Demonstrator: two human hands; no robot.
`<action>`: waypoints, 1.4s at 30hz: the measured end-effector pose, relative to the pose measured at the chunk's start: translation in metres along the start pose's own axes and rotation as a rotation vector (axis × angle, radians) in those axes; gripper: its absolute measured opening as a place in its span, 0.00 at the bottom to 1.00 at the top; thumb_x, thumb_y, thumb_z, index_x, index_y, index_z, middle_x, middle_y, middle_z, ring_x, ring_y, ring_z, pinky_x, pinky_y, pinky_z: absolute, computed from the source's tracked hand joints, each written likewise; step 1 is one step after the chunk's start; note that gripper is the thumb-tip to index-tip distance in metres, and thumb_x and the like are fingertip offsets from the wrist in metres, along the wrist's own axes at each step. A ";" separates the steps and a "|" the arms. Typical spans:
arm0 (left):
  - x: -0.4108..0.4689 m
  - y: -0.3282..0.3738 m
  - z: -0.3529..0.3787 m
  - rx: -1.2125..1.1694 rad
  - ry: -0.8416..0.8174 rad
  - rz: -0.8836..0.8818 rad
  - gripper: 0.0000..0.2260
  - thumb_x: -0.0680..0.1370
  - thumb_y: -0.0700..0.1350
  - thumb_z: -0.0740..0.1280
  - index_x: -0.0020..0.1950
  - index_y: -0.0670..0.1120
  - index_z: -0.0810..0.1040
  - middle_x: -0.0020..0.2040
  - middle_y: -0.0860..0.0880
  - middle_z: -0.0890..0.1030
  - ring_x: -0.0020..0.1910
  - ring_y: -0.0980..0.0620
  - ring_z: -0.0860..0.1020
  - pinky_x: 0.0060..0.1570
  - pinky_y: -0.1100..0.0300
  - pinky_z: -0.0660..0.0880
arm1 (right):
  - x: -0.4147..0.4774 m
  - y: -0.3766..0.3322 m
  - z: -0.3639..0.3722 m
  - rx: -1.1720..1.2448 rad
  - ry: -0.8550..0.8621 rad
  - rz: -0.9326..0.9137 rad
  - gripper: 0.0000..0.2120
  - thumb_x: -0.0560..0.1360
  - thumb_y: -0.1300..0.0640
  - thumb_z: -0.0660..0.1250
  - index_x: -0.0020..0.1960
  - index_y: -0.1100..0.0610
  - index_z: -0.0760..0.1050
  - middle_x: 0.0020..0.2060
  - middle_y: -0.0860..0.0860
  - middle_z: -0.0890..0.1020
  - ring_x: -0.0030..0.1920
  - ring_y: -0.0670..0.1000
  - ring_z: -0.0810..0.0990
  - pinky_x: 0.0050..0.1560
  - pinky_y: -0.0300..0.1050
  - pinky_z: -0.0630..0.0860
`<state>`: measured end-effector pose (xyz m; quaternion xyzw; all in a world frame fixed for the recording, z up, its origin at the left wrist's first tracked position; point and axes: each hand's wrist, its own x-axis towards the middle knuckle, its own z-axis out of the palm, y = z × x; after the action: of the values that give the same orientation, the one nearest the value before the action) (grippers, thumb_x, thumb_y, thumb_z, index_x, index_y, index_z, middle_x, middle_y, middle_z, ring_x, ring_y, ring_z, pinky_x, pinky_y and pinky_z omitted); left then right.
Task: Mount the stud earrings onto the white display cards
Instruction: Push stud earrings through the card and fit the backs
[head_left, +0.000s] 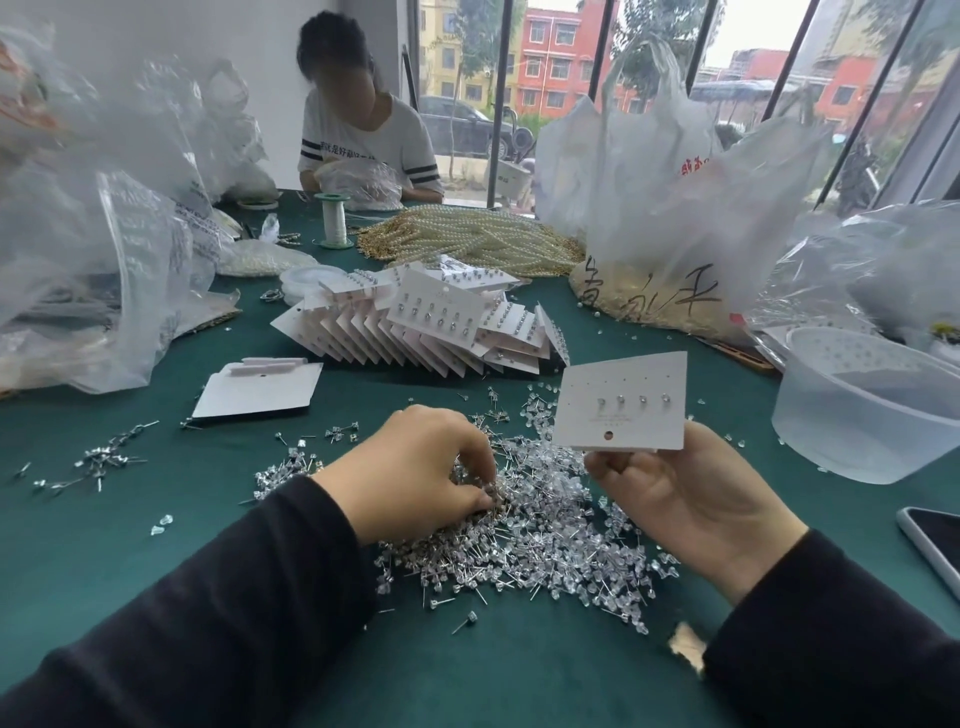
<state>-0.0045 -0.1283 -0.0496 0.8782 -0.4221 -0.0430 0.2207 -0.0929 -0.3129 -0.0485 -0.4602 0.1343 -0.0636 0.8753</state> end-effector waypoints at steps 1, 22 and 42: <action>0.000 0.000 0.000 -0.024 0.036 0.004 0.02 0.70 0.51 0.71 0.41 0.54 0.80 0.39 0.61 0.76 0.39 0.65 0.72 0.40 0.72 0.66 | 0.000 0.000 0.001 0.001 0.000 -0.001 0.10 0.71 0.63 0.58 0.47 0.57 0.78 0.37 0.54 0.84 0.35 0.49 0.78 0.39 0.40 0.73; 0.002 0.000 -0.005 -0.287 0.140 -0.090 0.24 0.61 0.65 0.64 0.27 0.42 0.76 0.21 0.52 0.75 0.18 0.60 0.67 0.21 0.72 0.64 | -0.002 0.000 0.001 0.038 -0.008 0.028 0.12 0.65 0.61 0.61 0.39 0.57 0.84 0.39 0.55 0.84 0.35 0.48 0.80 0.39 0.40 0.75; 0.000 0.000 -0.011 -0.462 0.077 -0.138 0.11 0.75 0.48 0.66 0.36 0.45 0.81 0.29 0.50 0.82 0.24 0.57 0.73 0.25 0.67 0.70 | -0.004 0.003 0.003 0.017 0.005 0.047 0.13 0.68 0.61 0.60 0.48 0.58 0.78 0.41 0.55 0.85 0.38 0.50 0.79 0.37 0.39 0.76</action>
<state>-0.0014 -0.1241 -0.0399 0.8321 -0.3313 -0.1200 0.4282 -0.0958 -0.3085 -0.0487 -0.4494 0.1468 -0.0451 0.8800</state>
